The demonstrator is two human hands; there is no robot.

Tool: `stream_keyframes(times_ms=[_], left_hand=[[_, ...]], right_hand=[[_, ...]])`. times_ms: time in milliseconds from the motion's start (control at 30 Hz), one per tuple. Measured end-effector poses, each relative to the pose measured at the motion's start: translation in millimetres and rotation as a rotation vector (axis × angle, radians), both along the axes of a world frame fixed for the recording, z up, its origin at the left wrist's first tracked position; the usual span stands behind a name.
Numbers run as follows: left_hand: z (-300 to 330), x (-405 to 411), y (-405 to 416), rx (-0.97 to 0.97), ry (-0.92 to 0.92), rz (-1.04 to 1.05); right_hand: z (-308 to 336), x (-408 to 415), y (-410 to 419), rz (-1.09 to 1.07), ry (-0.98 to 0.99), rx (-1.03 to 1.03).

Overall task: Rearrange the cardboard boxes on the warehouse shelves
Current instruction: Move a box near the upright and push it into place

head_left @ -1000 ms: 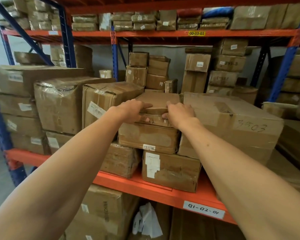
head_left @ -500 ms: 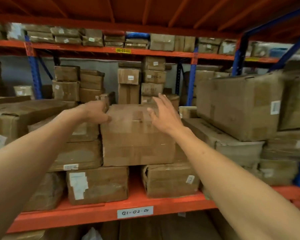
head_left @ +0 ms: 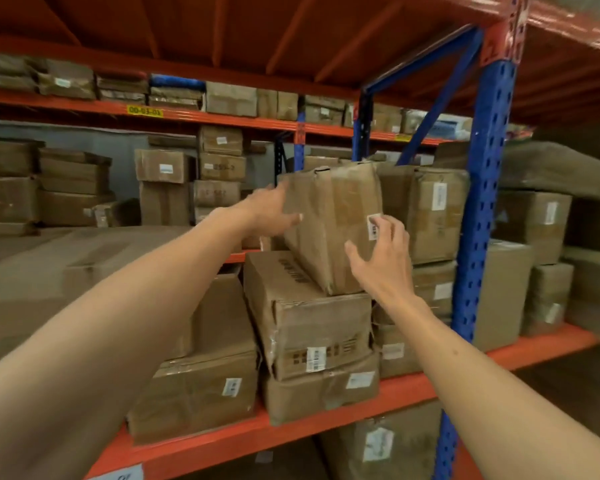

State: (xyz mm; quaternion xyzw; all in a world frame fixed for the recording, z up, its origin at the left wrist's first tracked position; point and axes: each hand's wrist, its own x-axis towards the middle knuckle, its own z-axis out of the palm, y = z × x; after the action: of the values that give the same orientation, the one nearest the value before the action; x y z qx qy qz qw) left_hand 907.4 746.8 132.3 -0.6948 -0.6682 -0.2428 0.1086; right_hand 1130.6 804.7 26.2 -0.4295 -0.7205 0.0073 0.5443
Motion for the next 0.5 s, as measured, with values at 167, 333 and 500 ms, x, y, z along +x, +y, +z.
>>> stream_keyframes(times_ms=[167,333,500], left_hand=[[34,70,40,0.049,0.293,0.03],[51,104,56,0.065,1.148,0.236],[53,116,62,-0.034,1.403,0.295]], right_hand=[[-25,35,33,0.061,0.001,-0.346],[-33,24,48,0.15,0.03,-0.521],[-35,-12,44,0.068,-0.003,-0.482]])
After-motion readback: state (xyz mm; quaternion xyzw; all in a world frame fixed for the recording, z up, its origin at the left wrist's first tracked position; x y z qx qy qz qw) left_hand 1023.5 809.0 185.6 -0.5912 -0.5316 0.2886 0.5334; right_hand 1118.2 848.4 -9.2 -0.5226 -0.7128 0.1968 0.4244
